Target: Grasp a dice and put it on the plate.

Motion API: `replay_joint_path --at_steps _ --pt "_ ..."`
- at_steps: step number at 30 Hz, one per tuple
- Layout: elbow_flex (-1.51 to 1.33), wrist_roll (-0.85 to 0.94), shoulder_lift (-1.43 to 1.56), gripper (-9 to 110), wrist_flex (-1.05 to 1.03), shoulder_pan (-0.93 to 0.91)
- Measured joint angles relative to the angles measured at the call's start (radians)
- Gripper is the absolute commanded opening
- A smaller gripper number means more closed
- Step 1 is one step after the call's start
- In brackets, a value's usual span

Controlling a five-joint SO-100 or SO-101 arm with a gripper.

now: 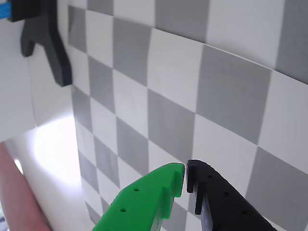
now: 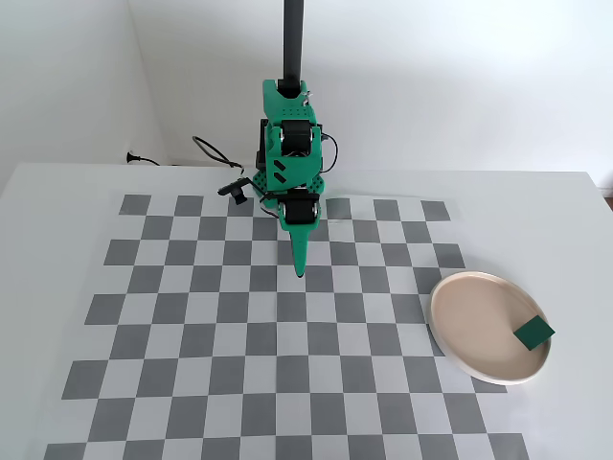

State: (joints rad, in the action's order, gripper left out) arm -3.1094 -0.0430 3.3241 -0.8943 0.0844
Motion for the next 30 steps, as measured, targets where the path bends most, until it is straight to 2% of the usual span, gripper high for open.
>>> replay_joint_path --at_steps 8,11,14,30 --pt "0.000 -0.009 0.000 -4 -0.040 -0.006" --pt "0.000 -0.009 0.000 0 -0.041 -0.006" --pt "0.000 -0.009 0.000 -4 -0.041 -0.006" --pt "0.000 -0.009 0.000 -4 -0.041 -0.006"
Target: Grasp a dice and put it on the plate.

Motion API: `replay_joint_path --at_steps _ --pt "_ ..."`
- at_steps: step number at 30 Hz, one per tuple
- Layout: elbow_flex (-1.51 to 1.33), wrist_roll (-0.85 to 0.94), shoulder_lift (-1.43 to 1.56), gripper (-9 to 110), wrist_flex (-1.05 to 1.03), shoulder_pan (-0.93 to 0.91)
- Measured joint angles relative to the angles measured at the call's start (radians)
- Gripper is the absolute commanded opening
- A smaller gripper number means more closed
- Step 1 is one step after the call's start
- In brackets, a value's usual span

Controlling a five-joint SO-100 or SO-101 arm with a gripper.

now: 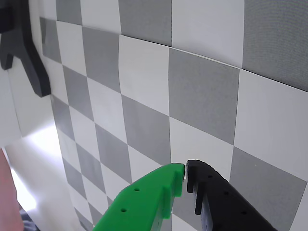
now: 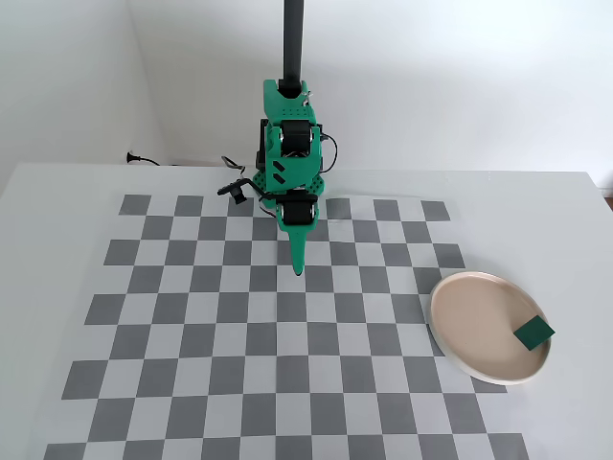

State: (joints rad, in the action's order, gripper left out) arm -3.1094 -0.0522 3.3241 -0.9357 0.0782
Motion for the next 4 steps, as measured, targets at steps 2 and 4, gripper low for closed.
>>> replay_joint_path --at_steps 2,4 --pt "0.000 0.000 0.000 -4 0.000 0.000" --pt "0.000 0.000 0.000 -4 0.000 0.000"
